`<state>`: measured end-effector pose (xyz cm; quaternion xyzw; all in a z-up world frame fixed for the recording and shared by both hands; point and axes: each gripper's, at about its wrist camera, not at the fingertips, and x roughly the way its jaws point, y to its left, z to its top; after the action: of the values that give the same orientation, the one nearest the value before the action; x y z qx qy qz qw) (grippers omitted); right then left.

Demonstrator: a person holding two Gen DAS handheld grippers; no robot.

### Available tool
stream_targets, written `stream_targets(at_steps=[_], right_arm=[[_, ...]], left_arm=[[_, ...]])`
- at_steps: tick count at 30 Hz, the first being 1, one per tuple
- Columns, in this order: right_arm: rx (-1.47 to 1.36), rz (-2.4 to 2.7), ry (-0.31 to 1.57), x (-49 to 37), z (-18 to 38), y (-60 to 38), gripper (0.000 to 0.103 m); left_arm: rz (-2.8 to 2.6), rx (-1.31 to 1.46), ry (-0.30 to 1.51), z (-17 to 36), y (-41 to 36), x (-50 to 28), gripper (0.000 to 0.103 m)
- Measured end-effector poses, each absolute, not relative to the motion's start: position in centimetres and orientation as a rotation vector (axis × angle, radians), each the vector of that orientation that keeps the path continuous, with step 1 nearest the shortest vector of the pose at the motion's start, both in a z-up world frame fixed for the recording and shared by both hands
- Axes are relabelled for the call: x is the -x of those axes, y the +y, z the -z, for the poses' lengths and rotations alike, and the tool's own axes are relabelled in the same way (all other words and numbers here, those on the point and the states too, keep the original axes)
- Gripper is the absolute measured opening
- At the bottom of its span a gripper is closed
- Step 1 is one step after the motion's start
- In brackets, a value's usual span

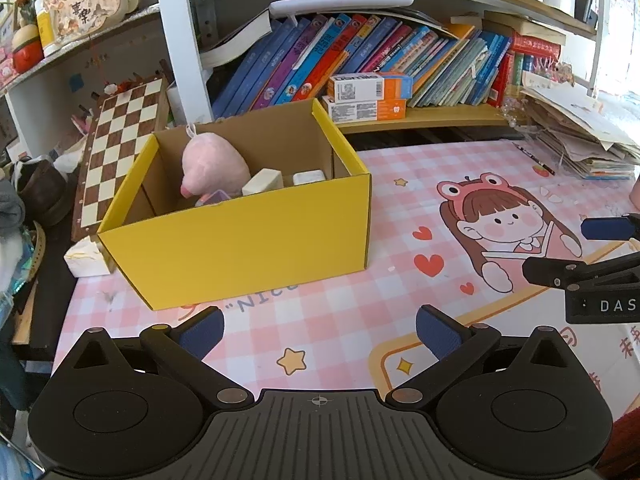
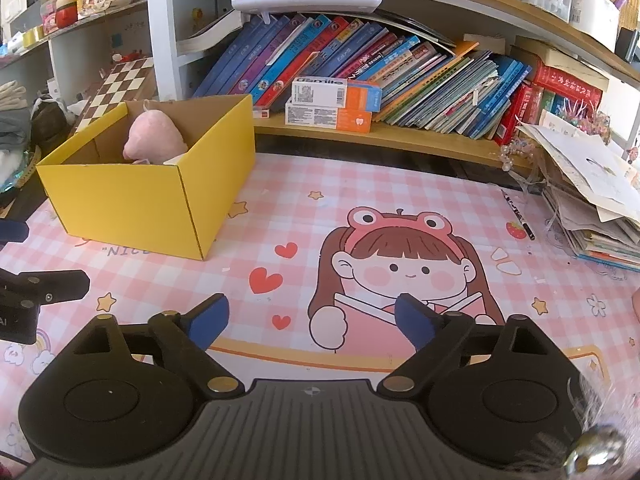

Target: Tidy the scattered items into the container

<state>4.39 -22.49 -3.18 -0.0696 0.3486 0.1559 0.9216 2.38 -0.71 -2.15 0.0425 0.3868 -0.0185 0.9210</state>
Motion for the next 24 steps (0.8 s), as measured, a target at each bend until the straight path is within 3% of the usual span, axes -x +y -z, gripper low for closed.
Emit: stream_targets(at_steps=[11,24], right_arm=[[0.143,-0.322,0.726,-4.53,3.38,-22.41,0.103],[0.145,-0.316,0.734,-4.66,3.65,-22.28,0.103]], left_arm=[[0.042,-0.064,0.794,2.15,-0.53,-2.37,0.103],[0.04,-0.051,0.792,2.17,-0.44,-2.46,0.103]])
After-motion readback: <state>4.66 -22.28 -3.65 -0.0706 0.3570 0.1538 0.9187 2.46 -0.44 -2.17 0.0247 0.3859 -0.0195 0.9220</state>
